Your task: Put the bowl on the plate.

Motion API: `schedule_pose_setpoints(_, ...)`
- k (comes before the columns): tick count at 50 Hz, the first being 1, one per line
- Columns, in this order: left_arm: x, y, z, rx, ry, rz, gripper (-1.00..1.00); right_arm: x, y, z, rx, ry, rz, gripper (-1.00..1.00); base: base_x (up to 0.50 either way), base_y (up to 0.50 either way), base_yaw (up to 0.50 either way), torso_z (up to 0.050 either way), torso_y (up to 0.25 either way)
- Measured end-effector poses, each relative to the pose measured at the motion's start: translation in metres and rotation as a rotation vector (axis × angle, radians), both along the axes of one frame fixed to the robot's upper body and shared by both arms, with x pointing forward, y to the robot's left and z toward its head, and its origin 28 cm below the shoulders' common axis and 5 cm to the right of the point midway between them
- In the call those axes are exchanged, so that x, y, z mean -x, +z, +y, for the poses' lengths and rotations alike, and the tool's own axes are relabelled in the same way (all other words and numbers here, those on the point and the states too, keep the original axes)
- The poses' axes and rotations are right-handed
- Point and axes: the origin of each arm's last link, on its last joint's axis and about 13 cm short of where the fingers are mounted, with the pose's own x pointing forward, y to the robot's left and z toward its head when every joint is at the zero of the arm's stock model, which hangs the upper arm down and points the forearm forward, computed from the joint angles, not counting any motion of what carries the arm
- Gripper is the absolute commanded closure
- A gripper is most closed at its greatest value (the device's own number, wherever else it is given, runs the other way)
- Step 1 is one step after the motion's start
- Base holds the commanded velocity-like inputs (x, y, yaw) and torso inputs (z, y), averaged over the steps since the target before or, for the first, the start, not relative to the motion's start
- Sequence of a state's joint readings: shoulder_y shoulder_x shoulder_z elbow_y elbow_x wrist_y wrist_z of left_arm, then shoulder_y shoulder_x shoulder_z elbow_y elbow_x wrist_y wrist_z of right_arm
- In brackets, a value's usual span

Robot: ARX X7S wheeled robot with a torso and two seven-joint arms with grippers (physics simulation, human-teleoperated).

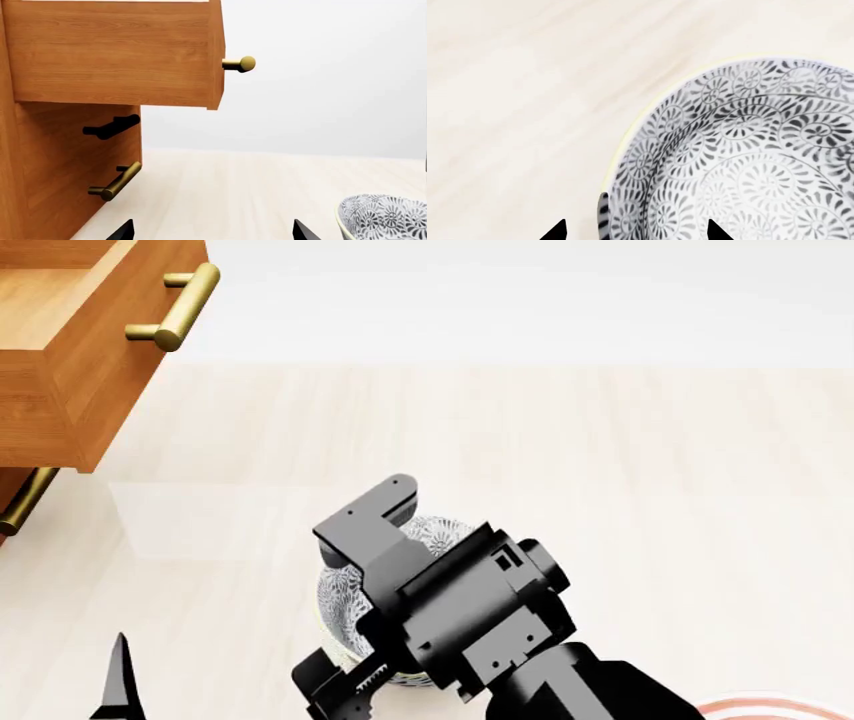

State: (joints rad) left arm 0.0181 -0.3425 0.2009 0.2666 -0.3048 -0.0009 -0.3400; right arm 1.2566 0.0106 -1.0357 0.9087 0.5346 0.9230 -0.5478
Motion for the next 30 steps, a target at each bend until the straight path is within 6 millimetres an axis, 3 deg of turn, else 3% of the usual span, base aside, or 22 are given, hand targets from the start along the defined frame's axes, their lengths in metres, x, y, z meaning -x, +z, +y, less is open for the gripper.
schedule_pose_setpoints(9, 0.0, 0.0001, -0.0002, -0.001, -0.002, -0.001, -1.0, 0.0004, -0.0008, -0.0005, 0.0, 0.0, 0.0, -1.0, 0.0, 0.0, 0.0, 0.0, 0.0)
schedule_pose_setpoints(10, 0.0, 0.0002, -0.0002, -0.001, -0.002, -0.001, -1.0, 0.0005, -0.001, -0.0006, 0.0, 0.0, 0.0, 1.0, 0.0, 0.0, 0.0, 0.0, 0.0)
schedule_pose_setpoints(30, 0.0007, 0.0015, -0.0001, -0.001, -0.003, -0.004, -1.0, 0.0015, 0.0036, -0.0014, 0.003, -0.002, -0.019, 1.0, 0.0, 0.0, 0.0, 0.0, 0.0)
